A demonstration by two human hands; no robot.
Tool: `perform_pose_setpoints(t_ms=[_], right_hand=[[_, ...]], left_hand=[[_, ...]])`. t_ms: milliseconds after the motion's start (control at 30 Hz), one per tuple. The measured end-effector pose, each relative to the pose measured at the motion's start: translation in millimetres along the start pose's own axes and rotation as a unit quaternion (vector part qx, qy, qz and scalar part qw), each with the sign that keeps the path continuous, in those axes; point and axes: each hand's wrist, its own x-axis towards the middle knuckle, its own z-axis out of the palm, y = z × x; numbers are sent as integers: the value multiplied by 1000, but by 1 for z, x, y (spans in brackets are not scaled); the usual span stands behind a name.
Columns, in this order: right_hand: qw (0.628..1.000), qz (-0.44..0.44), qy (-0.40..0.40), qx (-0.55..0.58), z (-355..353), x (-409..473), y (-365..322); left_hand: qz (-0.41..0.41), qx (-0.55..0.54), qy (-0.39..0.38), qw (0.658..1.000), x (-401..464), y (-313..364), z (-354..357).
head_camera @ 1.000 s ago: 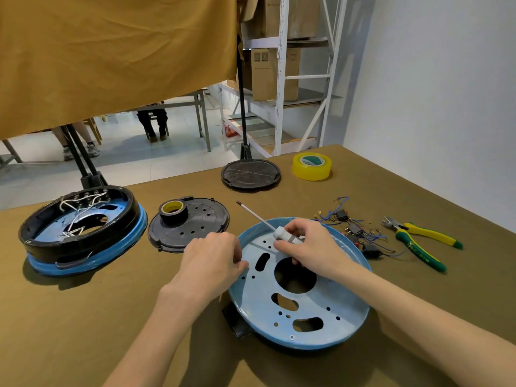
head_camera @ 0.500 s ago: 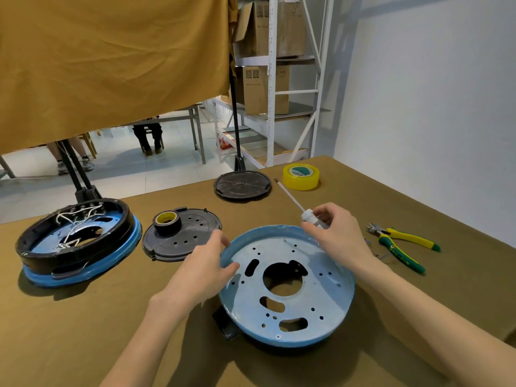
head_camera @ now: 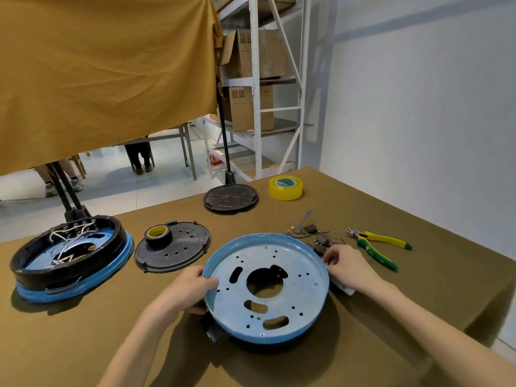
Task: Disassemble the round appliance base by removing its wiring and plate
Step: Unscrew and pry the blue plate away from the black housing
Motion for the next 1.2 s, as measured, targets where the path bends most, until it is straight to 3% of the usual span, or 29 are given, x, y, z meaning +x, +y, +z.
perform_pose_setpoints(t_ms=[100,200,367,467,567,633,733,833,967,1067,1200], right_hand=[[997,-14,69,38,-6,-1,-14],[983,-87,147,61,-15,-10,-46],[978,-208,-25,-13,2,-32,-102],[973,-228,-39,4,12,-37,-125],[956,-260,-51,130,15,-43,-156],[928,-238,-108,266,19,-49,-176],[840,-134,-212,482,19,-54,-193],[774,-97,-248,574,10,-56,-188],[795,-150,-227,542,-3,-60,-172],[815,-134,-204,525,-8,-57,-155],[774,-74,-232,585,-6,-47,-125]], left_hand=[[0,-16,0,1000,-4,3,0],[-10,-57,-2,998,-6,8,1],[-14,-207,64,976,-9,22,-7],[58,-214,161,962,-18,38,-24],[192,-147,279,929,-32,50,-33],[267,-46,348,898,-41,56,-27],[329,35,412,849,-49,58,-9],[348,31,424,835,-50,59,4],[397,28,400,825,-52,63,26],[455,2,357,816,-52,59,44],[475,-83,280,830,-55,55,64]])
